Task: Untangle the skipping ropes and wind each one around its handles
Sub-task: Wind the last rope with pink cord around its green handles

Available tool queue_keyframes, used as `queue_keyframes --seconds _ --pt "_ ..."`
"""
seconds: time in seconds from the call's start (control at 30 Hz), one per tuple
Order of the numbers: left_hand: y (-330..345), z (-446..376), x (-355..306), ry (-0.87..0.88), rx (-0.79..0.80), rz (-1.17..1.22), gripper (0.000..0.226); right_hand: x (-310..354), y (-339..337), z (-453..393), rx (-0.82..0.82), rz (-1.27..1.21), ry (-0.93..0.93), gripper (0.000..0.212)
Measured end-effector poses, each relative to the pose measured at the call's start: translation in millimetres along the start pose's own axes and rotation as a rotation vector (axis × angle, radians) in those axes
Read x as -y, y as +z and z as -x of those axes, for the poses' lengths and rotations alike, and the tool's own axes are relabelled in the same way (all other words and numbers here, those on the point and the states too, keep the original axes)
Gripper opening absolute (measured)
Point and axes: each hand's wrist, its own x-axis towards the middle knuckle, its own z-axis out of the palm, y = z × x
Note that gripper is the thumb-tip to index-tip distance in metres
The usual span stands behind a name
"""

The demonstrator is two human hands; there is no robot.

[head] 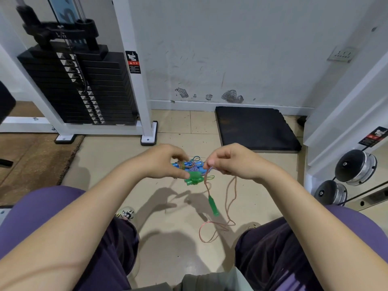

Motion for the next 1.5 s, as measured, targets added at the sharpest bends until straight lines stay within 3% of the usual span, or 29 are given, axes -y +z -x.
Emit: queue_keyframes --seconds 0.1,0.2,0.33,0.43,0.57,0.63,0.73,0.8,0.9,0.97,1.03,1.13,1.2,1.33,1.5 --pt "18.1 -3.6 -11.8 0.171 0.149 0.41 0.031 10.4 7.5 2.6 0.039 -0.235 -0.144 0.017" --pt "11.7 -2.4 -14.4 0.124 0.223 0.572 0.018 7.7 4.3 -0.3 -0.055 -0.248 -0.125 0.012" --pt "-7.1 -2.9 3.4 -0.034 0.104 0.379 0.023 -3.5 -9.0 -4.3 -0.289 -0.022 -0.024 0.011" --pt "-14.3 -0.1 17.9 -0.106 0.166 0.235 0.021 -7.9 -22.5 -3.6 -0.424 0.042 -0.017 0.016" --pt "-14.6 3.9 15.8 -0.131 0.207 0.319 0.026 -14.2 -29.4 -5.1 -0.684 0.202 0.045 0.019" --pt "-12.4 4.8 8.6 -0.108 0.227 0.447 0.028 -12.4 -25.1 -3.9 -0.615 0.079 0.046 0.019" --pt "-7.0 6.3 -4.7 -0.057 0.33 0.683 0.027 -3.7 -11.5 0.9 -0.351 -0.155 -0.002 0.017" --pt "-3.6 7.4 -11.6 -0.026 0.394 0.773 0.026 -2.3 -2.7 0.8 -0.231 -0.166 -0.03 0.03" --pt "-3.9 8.2 -15.7 -0.011 0.405 0.873 0.02 -3.6 4.5 -2.3 -0.216 -0.13 -0.07 0.06" --pt "-5.4 6.8 -15.3 -0.016 0.368 0.935 0.019 -5.0 5.8 -2.3 -0.241 -0.091 -0.092 0.067" --pt "-4.0 4.0 -14.4 -0.019 0.322 0.979 0.022 -4.1 7.3 -1.4 -0.299 -0.053 -0.133 0.061" --pt "1.2 -0.9 -14.5 -0.031 0.246 0.991 0.025 2.1 8.4 -0.8 -0.399 -0.012 -0.234 0.029" --pt "3.3 -2.5 -15.5 -0.052 0.221 0.983 0.028 6.2 9.3 0.1 -0.328 -0.061 -0.262 0.019" --pt "4.2 -1.5 -18.6 -0.052 0.231 0.971 0.031 6.6 17.7 0.3 -0.198 -0.077 -0.293 0.016" --pt "2.8 0.4 -15.2 0.065 0.316 0.911 0.033 1.9 17.2 -2.6 -0.207 -0.068 -0.302 0.017"
